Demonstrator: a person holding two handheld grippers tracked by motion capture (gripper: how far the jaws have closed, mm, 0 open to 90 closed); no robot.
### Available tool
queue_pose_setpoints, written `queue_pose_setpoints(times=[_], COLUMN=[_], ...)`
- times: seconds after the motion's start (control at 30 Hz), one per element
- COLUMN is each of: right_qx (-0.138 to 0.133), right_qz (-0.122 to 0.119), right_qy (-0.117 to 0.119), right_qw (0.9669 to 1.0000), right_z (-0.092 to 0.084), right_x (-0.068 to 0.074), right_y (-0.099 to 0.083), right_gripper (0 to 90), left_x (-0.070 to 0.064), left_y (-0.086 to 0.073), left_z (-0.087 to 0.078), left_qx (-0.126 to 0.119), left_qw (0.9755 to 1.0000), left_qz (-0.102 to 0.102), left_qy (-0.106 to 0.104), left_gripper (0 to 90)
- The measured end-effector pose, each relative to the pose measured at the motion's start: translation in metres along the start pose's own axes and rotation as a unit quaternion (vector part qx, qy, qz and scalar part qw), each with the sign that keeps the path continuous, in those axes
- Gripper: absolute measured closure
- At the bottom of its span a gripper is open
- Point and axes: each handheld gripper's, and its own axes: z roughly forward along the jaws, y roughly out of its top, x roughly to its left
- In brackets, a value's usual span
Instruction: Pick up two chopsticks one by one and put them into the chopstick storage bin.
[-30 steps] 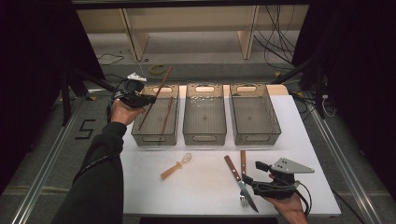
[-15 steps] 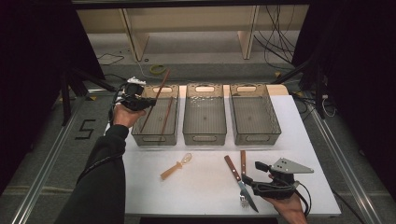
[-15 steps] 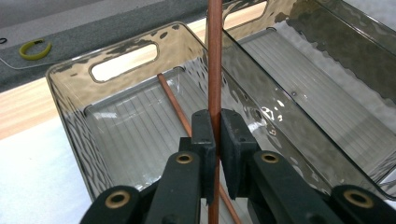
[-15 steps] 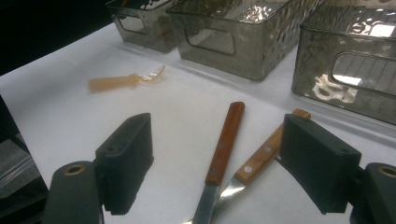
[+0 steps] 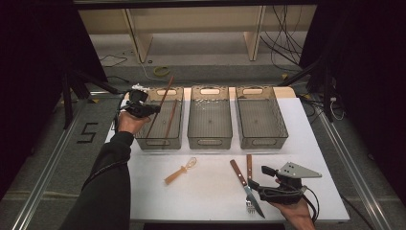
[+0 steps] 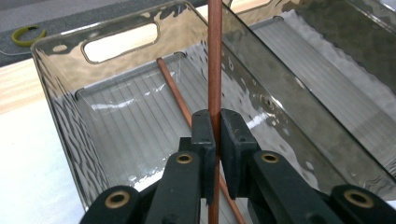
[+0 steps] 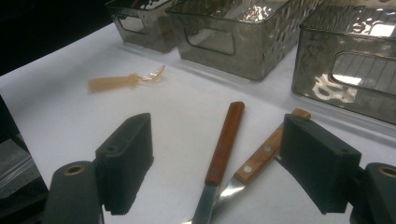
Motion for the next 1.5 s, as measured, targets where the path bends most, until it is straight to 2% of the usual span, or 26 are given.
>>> queue_pose_setpoints(times=[0.5,0.77,0.87,0.93,1.07,1.17,1.3,1.5], right_qx=[0.000,0.000,0.000,0.000,0.000,-0.001,-0.002,-0.001], right_qz=[0.001,0.000,0.001,0.003,0.003,0.002,0.001,0.002], right_qy=[-0.001,-0.001,-0.001,-0.001,-0.002,-0.002,-0.002,-0.002], right_qw=[1.0000,1.0000,1.0000,1.0000,1.0000,1.0000,1.0000,1.0000], right_z=[0.000,0.000,0.000,0.000,-0.001,-0.001,-0.001,-0.001], right_x=[0.000,0.000,0.000,0.000,-0.001,-0.001,-0.001,-0.001], right_y=[0.000,0.000,0.000,0.000,0.000,0.000,0.000,0.000], right_gripper=[26.6,26.6,26.6,26.6,26.6,26.6,26.6,26.6], left_x=[0.002,0.006,0.006,0.007,0.002,-0.004,-0.013,-0.024], left_y=[-0.009,-0.014,-0.014,-0.013,-0.009,-0.007,-0.008,-0.019], left_z=[0.009,0.011,0.010,0.007,0.000,-0.008,-0.018,-0.031], left_qx=[0.017,0.027,0.028,0.028,0.024,0.014,0.019,0.010], left_qw=[0.9998,0.9994,0.9992,0.9989,0.9991,0.9988,0.9989,0.9981], left_qz=[-0.010,-0.022,-0.027,-0.037,-0.034,-0.039,-0.026,-0.029], left_qy=[-0.005,-0.004,0.001,-0.007,-0.013,-0.024,-0.035,-0.053], left_gripper=[83.6,82.5,73.9,69.6,57.1,47.9,40.6,32.9])
